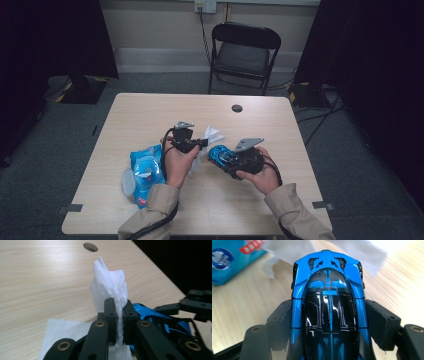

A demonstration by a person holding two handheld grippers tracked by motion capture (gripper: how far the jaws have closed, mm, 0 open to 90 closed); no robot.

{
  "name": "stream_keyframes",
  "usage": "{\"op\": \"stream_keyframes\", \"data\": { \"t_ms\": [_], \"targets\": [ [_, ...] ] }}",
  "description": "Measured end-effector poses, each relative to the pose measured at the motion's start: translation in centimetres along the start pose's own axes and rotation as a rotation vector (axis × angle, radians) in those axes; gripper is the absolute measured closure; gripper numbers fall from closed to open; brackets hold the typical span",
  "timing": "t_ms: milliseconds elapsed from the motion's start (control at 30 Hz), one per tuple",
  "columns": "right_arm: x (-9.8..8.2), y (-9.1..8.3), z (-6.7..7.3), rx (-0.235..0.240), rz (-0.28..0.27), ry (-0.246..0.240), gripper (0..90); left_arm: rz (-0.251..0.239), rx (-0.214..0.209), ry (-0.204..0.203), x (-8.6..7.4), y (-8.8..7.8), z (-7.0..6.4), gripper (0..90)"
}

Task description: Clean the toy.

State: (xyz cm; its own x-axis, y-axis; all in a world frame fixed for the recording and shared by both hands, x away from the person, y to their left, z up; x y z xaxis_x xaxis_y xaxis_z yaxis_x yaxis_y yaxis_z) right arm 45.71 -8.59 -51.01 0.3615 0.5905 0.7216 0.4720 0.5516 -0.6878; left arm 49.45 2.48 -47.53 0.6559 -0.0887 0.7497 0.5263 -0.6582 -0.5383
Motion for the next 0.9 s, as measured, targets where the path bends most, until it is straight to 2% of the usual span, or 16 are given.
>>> {"op": "stream_keyframes", "data": {
  "t_ms": [100, 167, 400, 633, 700, 900],
  "targets": [
    [0.5, -0.1, 0.4, 0.005, -0.011, -0.011, 28.4, 0.011, -0.018, -0.007, -0.4, 0.6, -0.5, 84.7],
    [0.4, -0.1, 0.4, -0.003, 0.000, -0.021, 28.4, 0.019, -0.027, -0.009, -0.5, 0.7, -0.6, 84.9],
    [0.0, 0.0, -0.4, -0.020, 0.000, 0.001, 28.4, 0.047, -0.048, -0.013, -0.9, 0.5, -0.7, 85.3],
    [-0.2, 0.0, -1.5, -0.046, 0.001, 0.026, 28.4, 0.080, -0.043, -0.010, -1.9, 0.2, -0.4, 85.4],
    [-0.2, 0.0, -1.8, -0.047, 0.000, 0.043, 28.4, 0.094, -0.049, -0.009, -2.2, 0.3, -0.5, 85.4],
    [-0.1, -0.2, -2.5, -0.061, -0.002, 0.051, 28.4, 0.128, -0.071, 0.006, -3.2, 0.7, -1.1, 85.5]
  ]
}}
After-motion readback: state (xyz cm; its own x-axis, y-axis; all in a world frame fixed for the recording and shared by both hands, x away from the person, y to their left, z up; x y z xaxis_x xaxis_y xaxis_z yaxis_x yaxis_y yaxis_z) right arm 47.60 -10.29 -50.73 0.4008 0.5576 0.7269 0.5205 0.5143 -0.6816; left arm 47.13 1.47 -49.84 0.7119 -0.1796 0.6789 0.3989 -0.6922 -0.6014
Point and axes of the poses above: each handheld gripper's, and its own axes: y roughly forward along the jaws, x roughly out of its top, z roughly to its left, the point moved 10 cm from there along y, roughly forward along the jaws, and after that the axes turned 4 degrees about -x, right-handed, at the moved point
